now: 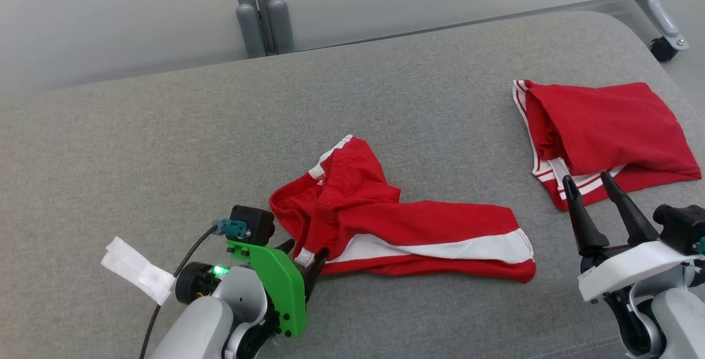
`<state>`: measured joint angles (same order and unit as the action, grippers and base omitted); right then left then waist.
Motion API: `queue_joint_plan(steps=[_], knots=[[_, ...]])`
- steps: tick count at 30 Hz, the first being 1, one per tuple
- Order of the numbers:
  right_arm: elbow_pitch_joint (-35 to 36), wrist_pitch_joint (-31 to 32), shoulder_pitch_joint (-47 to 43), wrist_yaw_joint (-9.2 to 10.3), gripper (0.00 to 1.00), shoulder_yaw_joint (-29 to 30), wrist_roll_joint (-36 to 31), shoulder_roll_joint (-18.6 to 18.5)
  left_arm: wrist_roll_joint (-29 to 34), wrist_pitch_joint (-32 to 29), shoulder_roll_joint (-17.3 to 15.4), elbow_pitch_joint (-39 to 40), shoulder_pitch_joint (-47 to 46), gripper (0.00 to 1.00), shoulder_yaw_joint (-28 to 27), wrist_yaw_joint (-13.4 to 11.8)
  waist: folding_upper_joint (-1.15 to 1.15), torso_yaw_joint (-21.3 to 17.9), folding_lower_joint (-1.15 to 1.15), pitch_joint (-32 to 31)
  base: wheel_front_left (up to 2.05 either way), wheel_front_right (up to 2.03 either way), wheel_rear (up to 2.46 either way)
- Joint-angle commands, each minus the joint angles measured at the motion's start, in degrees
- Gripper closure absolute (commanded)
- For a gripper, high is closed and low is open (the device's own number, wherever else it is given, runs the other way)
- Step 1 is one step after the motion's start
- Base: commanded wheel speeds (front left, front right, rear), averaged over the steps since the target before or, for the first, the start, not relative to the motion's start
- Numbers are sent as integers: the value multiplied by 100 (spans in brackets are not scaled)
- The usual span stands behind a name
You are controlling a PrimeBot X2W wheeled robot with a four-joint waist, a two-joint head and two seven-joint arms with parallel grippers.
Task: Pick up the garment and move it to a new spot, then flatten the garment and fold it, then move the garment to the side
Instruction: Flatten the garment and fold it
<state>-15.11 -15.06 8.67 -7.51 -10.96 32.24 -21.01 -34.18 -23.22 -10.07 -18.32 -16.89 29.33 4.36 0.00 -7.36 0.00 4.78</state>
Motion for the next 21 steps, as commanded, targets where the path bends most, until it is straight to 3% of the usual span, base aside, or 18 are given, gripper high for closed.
queue_joint_plan(steps=[1, 2, 10, 16, 21], knots=[[-15, -11, 34, 5, 0, 37, 23, -22, -61, -8, -7, -2, -102, 84, -6, 54, 0, -74, 0, 82, 0, 0, 0], [-19, -11, 25, 5, 0, 53, 20, -21, -96, 9, 1, 0, -110, 100, -7, 69, 0, -71, 0, 86, 0, 0, 0], [-63, -11, -119, 5, 0, 150, -28, 29, -467, 193, -153, 407, 290, 100, -248, 116, 0, 187, 0, -62, 0, 0, 0], [-62, -11, -135, 5, 0, 168, -38, 24, -870, 453, -302, 866, 964, 100, -714, -138, 0, 373, 0, -104, 0, 0, 0], [-70, -11, -149, 5, 0, 160, -35, -8, -963, 900, -321, 791, 1421, 100, -969, -225, 0, 429, 0, -44, 0, 0, 0]])
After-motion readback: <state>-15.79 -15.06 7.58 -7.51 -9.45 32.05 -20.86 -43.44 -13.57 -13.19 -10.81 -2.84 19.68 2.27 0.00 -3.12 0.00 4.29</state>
